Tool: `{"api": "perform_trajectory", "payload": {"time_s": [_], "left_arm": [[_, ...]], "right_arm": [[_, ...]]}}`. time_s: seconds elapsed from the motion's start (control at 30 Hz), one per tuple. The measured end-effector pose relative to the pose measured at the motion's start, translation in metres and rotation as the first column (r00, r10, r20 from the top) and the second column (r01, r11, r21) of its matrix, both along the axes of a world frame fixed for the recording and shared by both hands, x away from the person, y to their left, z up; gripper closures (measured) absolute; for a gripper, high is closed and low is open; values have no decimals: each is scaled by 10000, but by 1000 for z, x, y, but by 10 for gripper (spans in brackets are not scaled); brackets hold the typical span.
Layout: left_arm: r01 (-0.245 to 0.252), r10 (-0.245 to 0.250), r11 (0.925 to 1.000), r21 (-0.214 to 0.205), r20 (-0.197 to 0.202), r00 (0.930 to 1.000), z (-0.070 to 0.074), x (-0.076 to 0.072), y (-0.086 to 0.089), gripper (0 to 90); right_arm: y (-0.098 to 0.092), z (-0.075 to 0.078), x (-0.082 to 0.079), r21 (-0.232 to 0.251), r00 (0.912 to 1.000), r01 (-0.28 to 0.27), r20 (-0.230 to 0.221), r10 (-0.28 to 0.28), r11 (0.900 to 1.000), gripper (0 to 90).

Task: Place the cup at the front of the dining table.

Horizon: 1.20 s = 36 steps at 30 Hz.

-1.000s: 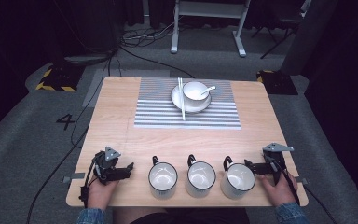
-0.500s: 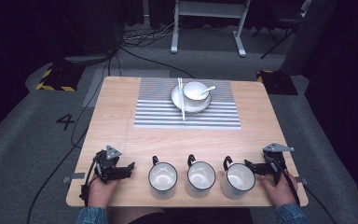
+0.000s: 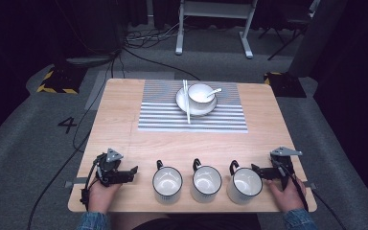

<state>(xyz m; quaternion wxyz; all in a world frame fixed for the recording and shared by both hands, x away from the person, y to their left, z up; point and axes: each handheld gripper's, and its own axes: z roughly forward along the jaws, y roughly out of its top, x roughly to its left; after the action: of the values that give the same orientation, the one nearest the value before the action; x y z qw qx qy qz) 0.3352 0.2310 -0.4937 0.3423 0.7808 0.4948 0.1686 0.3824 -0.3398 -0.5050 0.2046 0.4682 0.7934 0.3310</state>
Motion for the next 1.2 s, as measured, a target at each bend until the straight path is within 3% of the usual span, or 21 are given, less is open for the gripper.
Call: {"api": "perform_trajectory", "payload": {"time_s": [0.2,0.27,0.5,0.63,0.8,0.97,1.2], "left_arm": [[-108,116,9996,-273,280,9995,7,-11,4,160],[-136,160,9989,-438,563,9983,13,-19,4,161],[-30,123,9983,-578,1600,9870,28,-33,-10,158],[233,-98,9973,-690,1900,9817,37,-40,-14,158],[304,-103,9933,-1118,1759,9843,43,-43,-22,156],[696,-538,9937,-878,1706,9839,46,-47,-32,155],[1286,-980,9774,-1679,1794,9789,53,-54,-42,155]], "right_arm": [[0,0,0,-3,10000,-6,-8,6,10000,14],[0,0,0,3,10000,12,12,-12,10000,14],[0,0,0,-11,10000,-10,27,10,10000,14],[0,0,0,-20,10000,-22,40,22,10000,14],[0,0,0,-23,10000,-24,40,25,10000,14],[0,0,0,-20,10000,-25,40,25,10000,14],[0,0,0,-22,10000,-24,38,24,10000,14]]}}
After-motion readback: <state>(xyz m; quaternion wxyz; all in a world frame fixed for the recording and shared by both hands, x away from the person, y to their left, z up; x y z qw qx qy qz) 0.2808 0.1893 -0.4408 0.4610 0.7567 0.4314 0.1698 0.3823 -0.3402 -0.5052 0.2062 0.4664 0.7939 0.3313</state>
